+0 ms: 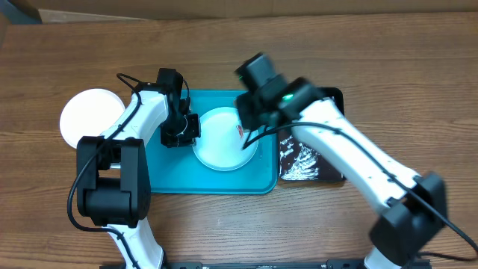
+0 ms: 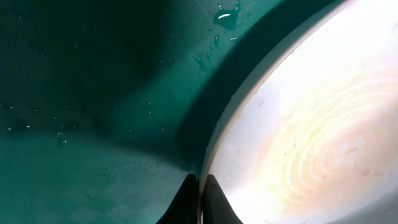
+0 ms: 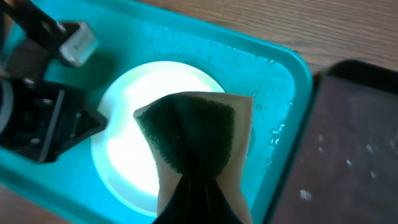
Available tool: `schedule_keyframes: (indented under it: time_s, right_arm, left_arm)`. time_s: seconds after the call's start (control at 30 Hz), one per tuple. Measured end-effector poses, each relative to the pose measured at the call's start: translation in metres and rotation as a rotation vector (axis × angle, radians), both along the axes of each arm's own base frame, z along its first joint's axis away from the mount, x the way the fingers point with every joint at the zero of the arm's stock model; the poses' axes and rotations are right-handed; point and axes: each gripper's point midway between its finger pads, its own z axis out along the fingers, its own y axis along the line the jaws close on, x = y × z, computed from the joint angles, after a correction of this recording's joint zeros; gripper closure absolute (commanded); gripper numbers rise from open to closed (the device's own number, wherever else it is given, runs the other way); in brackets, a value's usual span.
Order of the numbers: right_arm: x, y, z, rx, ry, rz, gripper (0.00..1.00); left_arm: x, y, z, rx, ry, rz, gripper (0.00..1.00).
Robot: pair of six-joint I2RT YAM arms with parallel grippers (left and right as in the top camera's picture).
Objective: Clean dirty plates on tray and stack at the side
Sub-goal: 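Scrub the white plate's red stain with the sponge in right gripper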
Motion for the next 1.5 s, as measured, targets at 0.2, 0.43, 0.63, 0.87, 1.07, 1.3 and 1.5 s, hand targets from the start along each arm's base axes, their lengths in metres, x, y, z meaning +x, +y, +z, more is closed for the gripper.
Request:
schedule_keyframes:
  time_s: [0.2, 0.43, 0.63, 0.87, 1.07, 1.3, 1.5]
  right_arm:
    - [0.01, 0.008, -0.045, -0.151, -0.034, -0.008, 0.96]
    - [0.023, 0.005, -0.093, -0.242, -0.018, -0.03, 0.96]
    - [0.024, 0.003, -0.128, -0.291, 0.019, -0.031, 0.96]
    - [0.018, 0.014, -0.136, -0.235, 0.066, -0.014, 0.96]
    - [0.007, 0.028, -0.139, -0.124, 0.162, 0.02, 0.96]
    - [-0.014, 0.052, -0.136, 0.026, 0.288, 0.084, 0.96]
    - [-0.024, 0.067, -0.123, 0.158, 0.39, 0.124, 0.96]
  left_arm:
    - [0.0, 0.0, 0.0, 0.0, 0.0, 0.0, 0.96]
    - [0.0, 0.0, 0.0, 0.0, 0.0, 0.0, 0.96]
    - [0.0, 0.0, 0.0, 0.0, 0.001, 0.0, 0.96]
    - [0.0, 0.0, 0.0, 0.0, 0.001, 0.0, 0.96]
    - [-0.001, 0.001, 0.0, 0.008, 0.004, -0.001, 0.96]
    - [-0.001, 0.003, -0.001, 0.016, 0.003, -0.001, 0.96]
    - [-0.001, 0.002, 0.0, 0.011, 0.003, -0.001, 0.96]
